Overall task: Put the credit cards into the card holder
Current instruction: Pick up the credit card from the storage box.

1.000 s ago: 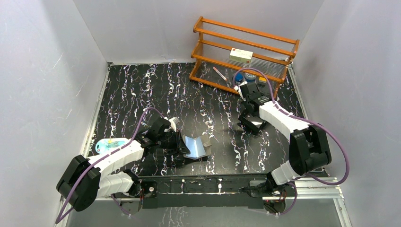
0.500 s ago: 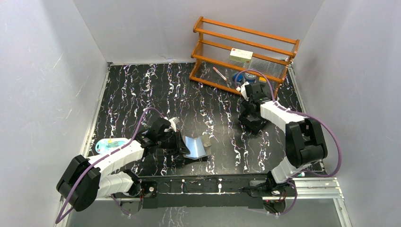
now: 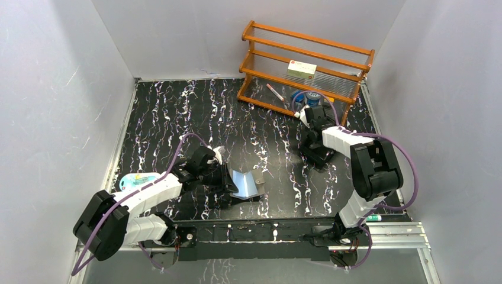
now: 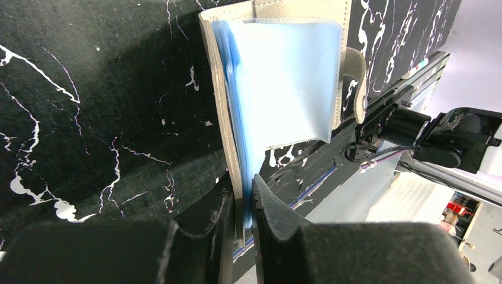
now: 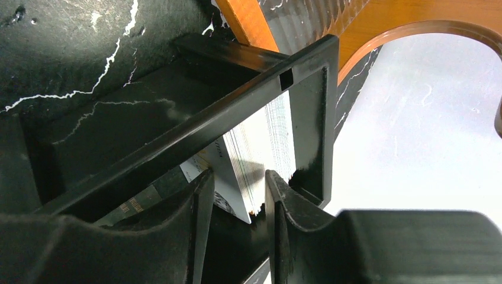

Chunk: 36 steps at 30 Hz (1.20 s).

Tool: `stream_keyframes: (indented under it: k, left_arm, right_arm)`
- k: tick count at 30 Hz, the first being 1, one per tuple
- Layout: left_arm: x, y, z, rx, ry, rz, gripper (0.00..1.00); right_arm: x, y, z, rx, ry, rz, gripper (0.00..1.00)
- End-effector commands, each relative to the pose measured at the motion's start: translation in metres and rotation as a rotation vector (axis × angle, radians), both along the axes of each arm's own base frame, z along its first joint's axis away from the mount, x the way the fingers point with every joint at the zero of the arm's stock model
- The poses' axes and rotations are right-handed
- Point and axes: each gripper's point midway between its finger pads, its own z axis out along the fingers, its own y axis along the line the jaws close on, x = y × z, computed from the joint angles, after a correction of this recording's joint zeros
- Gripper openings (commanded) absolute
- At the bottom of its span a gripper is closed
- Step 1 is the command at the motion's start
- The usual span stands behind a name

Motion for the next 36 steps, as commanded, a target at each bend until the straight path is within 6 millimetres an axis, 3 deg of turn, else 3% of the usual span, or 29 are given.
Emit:
stream_keyframes:
  k: [1, 9, 16, 20, 24, 27, 36]
  left_arm:
    - [0.003, -0.007, 0.011, -0.019, -0.021, -0.024, 0.13]
    - [0.003, -0.006, 0.012, -0.024, -0.022, -0.020, 0.13]
    - [0.003, -0.006, 0.014, -0.029, -0.026, -0.019, 0.13]
    - [0.002, -0.006, 0.013, -0.026, -0.025, -0.018, 0.13]
    - [0.003, -0.005, 0.011, -0.018, -0.024, -0.019, 0.13]
    - [0.004, -0.005, 0.010, -0.018, -0.025, -0.008, 0.13]
    - [0.009, -0.011, 0.022, -0.045, -0.046, -0.014, 0.13]
  right_arm:
    - [0.010, -0.003, 0.022, 0.005, -0.099, -0.030, 0.43]
    - [0.012, -0.003, 0.041, 0.016, -0.137, -0.033, 0.35]
    - [0.012, -0.002, 0.041, 0.022, -0.133, -0.030, 0.16]
    - [0.006, 0.000, 0.042, 0.044, -0.095, -0.047, 0.04]
    - [-0.006, 0.011, 0.047, 0.139, -0.031, -0.069, 0.01]
    - [-0.016, 0.019, 0.056, 0.204, -0.009, -0.088, 0.00]
    - [-0.023, 0.026, 0.110, 0.358, -0.106, -0.240, 0.00]
